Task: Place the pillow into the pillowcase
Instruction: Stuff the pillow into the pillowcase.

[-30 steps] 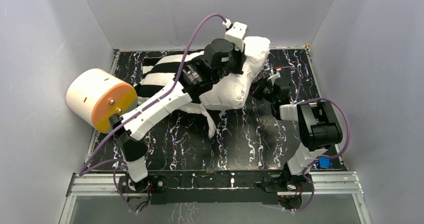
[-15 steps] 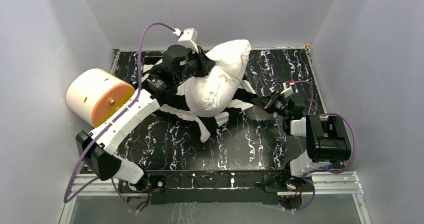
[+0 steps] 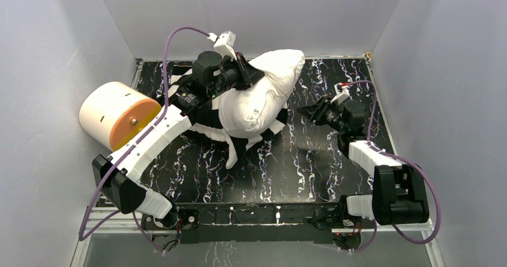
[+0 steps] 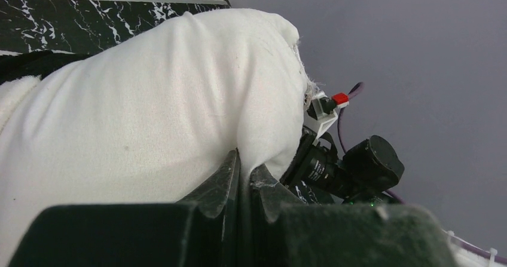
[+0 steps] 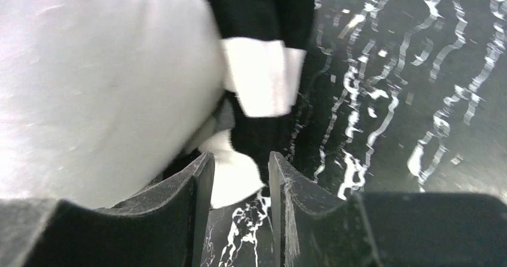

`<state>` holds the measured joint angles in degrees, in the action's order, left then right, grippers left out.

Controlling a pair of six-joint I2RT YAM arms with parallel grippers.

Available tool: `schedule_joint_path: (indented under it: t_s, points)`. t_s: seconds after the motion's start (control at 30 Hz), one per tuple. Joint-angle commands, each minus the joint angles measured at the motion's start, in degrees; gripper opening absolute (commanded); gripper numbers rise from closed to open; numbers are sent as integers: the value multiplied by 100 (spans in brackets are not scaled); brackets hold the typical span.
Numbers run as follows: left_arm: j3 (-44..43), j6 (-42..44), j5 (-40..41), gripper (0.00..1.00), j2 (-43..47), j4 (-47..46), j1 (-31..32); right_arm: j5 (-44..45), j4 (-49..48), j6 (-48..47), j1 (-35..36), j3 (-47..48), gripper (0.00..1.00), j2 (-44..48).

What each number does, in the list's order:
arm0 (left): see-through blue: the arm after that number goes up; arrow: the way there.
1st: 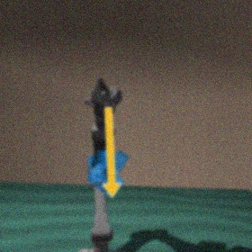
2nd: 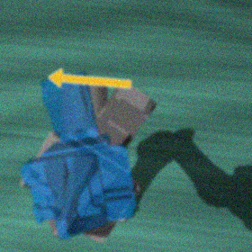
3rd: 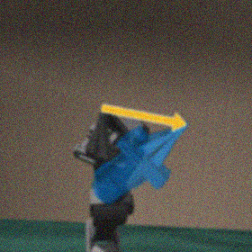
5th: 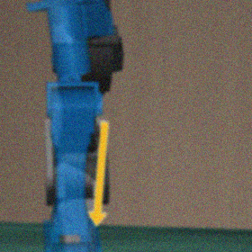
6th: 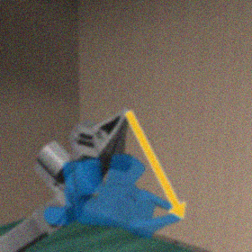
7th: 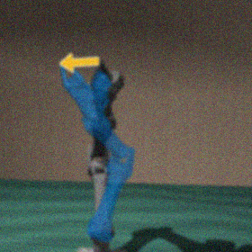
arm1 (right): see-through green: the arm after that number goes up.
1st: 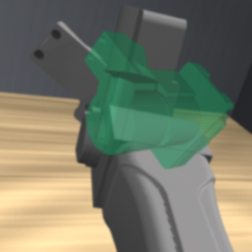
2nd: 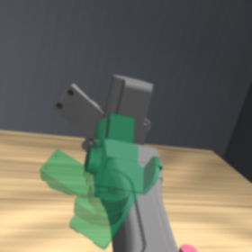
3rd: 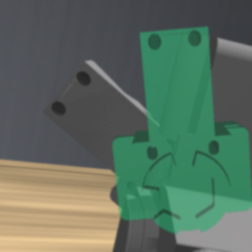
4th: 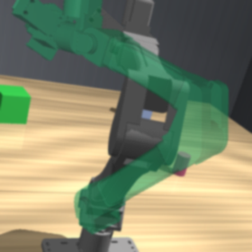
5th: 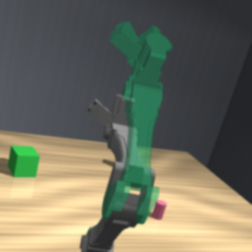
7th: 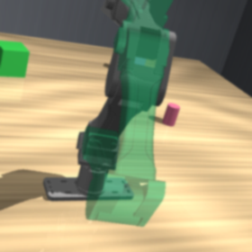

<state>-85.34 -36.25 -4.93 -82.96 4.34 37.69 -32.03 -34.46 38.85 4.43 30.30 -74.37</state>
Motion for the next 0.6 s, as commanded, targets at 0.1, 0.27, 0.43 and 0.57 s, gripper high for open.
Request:
schedule_joint_path:
  t_s: [0.1,0.27,0.43,0.57]
  points:
    - [-212,-99,-34,0,35,-525,-113,203,-1218,-670,942,206,48,-322]
    - [-280,-136,-107,0,52,-512,-113,501,-1707,-954,1455,546,49,-877]
    - [-289,-216,-172,0,106,-522,-113,1430,-1755,-1401,1687,807,58,-1306]
    - [-293,-331,-276,0,146,-583,-114,1902,-1925,-1652,1737,982,62,-1763]
